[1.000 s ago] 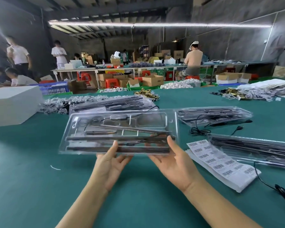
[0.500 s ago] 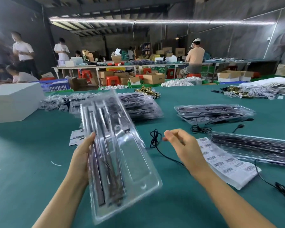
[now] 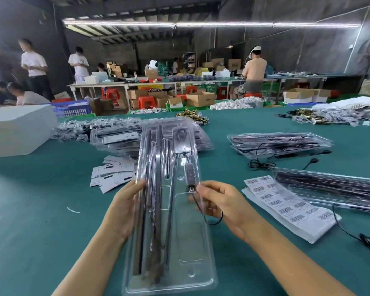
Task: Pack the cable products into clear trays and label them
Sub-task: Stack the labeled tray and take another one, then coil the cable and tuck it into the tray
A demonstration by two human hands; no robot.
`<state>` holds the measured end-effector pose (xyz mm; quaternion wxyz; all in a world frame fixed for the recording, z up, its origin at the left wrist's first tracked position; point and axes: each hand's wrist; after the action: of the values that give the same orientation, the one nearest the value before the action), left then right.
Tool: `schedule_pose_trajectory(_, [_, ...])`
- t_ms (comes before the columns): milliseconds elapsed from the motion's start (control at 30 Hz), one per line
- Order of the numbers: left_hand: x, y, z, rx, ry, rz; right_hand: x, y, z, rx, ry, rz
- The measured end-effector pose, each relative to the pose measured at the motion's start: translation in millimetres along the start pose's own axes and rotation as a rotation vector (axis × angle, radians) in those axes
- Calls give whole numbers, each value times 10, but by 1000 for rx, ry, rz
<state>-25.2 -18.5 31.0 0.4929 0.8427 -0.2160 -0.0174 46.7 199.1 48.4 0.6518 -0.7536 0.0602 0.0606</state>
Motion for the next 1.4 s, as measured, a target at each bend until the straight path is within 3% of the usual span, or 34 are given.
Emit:
schedule_pose_trajectory(133, [6,94,112,-81,134,-10,-61,-42,80,-268,158,-12])
schedule_pose_trajectory(267, [29,172,211,-338,290,-140,-88,-97,226,-526,261,48])
schedule_pose_trajectory(400, [9,177,315,-425,346,-188,-73,-96,250,-288,208,81])
schedule_pose_trajectory(500, [-21,136,330,-372,217,-112,-49,-122,233,-145,130,114])
schedule_pose_trajectory(600, [-55,61,328,-469,144,-70,-11,-163,194,-51,66,150])
schedule_pose_trajectory(767, [-114,7,311,-936,434,-150,0,-132,129,6,133,170])
schedule_pose_trajectory(967, [95,108,18,-1553,449,-342,-45,-57,164,47,391,234])
schedule_pose_trajectory(1067, [199,66,-227,-1526,400,-459,-60,-46,148,1,422,217])
schedule_pose_trajectory(1167, [258,-108,-538,-1281,291,-480,-80,-71,109,-145,369,177])
schedule_pose_trajectory(1267, [258,-267,-729,-912,165,-245,-58,-110,39,-153,265,182])
schedule_pose_trajectory(1400, [314,-277,-814,-474,19,11,35,-85,-52,210,136,292])
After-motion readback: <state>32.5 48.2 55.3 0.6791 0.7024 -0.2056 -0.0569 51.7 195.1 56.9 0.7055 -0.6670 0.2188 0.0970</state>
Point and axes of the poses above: each hand's wrist, its own x-axis away from the middle knuckle, its own z-axis out of the back of the hand, y = z × x, and after that the axes turned 10 degrees about z, right-handed
